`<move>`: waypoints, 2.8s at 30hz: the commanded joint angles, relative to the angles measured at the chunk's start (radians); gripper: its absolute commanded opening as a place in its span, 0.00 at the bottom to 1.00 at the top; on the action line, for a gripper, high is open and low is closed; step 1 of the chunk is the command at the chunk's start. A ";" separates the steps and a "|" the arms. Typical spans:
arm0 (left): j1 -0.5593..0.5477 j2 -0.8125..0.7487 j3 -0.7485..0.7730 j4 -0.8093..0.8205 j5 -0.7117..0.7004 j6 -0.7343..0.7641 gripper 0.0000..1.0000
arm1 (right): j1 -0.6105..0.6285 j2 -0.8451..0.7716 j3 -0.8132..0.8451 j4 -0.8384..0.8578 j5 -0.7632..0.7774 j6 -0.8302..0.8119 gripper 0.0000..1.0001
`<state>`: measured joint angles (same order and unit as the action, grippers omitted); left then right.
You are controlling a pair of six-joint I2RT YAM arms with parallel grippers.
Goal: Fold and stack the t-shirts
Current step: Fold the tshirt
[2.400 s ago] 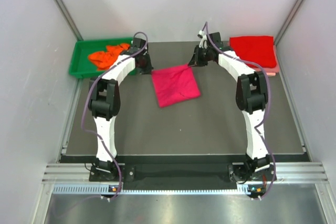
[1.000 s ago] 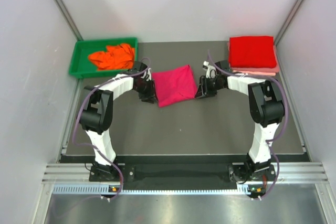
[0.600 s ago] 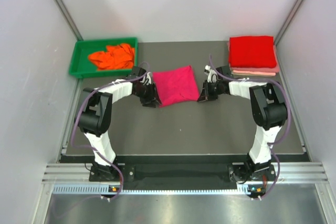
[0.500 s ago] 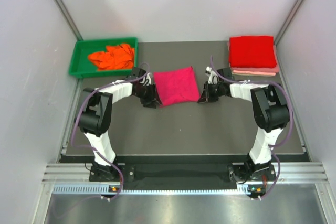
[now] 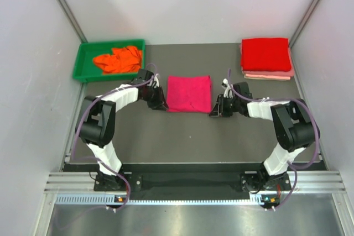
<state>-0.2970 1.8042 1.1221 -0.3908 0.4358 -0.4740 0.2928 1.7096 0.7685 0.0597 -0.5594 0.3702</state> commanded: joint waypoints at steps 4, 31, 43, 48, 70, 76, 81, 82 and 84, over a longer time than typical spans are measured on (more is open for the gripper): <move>-0.002 -0.051 0.132 -0.101 -0.009 0.070 0.36 | 0.006 -0.142 0.054 -0.119 0.108 0.004 0.36; -0.001 0.549 0.820 -0.086 -0.166 0.141 0.33 | -0.098 0.461 0.767 -0.170 0.282 -0.039 0.04; -0.001 0.332 0.793 -0.208 -0.083 0.137 0.36 | -0.075 0.219 0.704 -0.284 0.171 -0.011 0.19; 0.007 0.218 0.625 -0.194 -0.031 0.117 0.36 | 0.023 0.148 0.646 -0.253 0.043 0.050 0.00; 0.019 0.070 0.286 -0.108 0.010 0.068 0.36 | 0.134 0.263 0.495 -0.093 -0.119 0.052 0.00; 0.010 0.083 0.288 -0.056 0.127 0.034 0.36 | 0.121 0.231 0.476 -0.106 -0.108 0.035 0.00; 0.007 0.090 0.275 -0.069 0.115 0.044 0.35 | 0.097 0.269 0.370 -0.031 -0.070 0.038 0.00; 0.007 0.087 0.277 -0.072 0.115 0.051 0.35 | 0.092 0.280 0.359 -0.017 -0.060 0.039 0.00; 0.007 0.086 0.283 -0.097 0.109 0.057 0.35 | 0.079 0.301 0.347 -0.017 -0.047 0.035 0.00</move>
<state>-0.2890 1.9026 1.3785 -0.4934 0.5251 -0.4244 0.3939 1.9877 1.1320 0.0071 -0.6518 0.4397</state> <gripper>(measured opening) 0.353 0.004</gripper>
